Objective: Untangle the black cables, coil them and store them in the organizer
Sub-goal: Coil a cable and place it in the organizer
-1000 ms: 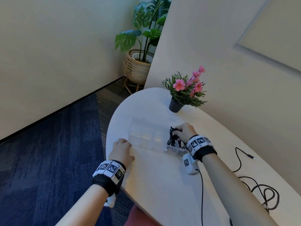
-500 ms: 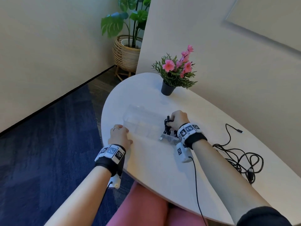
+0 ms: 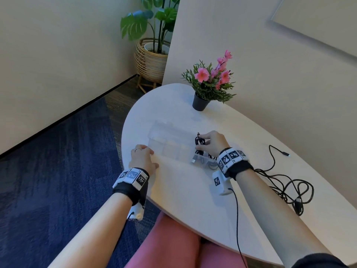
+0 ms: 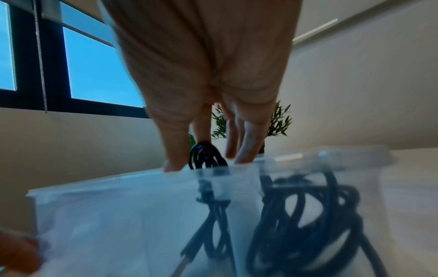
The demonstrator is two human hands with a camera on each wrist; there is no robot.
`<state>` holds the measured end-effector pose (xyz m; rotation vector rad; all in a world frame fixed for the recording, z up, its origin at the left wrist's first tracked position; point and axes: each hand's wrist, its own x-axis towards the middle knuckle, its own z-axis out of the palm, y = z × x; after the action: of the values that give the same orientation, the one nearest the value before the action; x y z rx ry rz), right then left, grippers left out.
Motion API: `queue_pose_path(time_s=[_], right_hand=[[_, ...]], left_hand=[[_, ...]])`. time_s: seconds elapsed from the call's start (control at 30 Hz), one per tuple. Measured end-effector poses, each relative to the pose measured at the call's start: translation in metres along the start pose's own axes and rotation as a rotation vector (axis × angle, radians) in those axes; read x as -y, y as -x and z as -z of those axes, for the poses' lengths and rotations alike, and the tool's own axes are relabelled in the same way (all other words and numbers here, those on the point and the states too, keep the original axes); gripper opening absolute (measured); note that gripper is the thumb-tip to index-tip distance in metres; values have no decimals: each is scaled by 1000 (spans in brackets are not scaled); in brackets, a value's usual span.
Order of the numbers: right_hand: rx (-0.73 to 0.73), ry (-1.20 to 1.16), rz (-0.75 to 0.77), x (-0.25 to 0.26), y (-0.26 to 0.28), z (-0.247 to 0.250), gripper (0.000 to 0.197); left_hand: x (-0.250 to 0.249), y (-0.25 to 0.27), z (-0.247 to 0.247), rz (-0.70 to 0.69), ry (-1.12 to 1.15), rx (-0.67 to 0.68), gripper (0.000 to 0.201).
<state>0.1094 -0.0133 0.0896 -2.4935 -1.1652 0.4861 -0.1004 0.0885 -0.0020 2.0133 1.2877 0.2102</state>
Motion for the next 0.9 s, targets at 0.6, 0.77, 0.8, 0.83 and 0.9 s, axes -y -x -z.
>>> queue_pose_path(time_s=[0.6, 0.77, 0.8, 0.83, 0.9], right_hand=[[-54, 97, 62, 2, -3, 15, 18], [-78, 94, 63, -1, -3, 15, 34], [-35, 131, 79, -2, -1, 15, 37], [10, 171, 97, -2, 1, 16, 42], [69, 230, 110, -5, 6, 15, 58]], left_hand=[[-3, 1, 1, 14, -1, 3, 36], [-3, 2, 1, 17, -4, 2, 35], [-3, 2, 1, 16, -5, 2, 35], [-3, 2, 1, 15, -8, 2, 35], [-3, 2, 1, 14, -11, 1, 35]])
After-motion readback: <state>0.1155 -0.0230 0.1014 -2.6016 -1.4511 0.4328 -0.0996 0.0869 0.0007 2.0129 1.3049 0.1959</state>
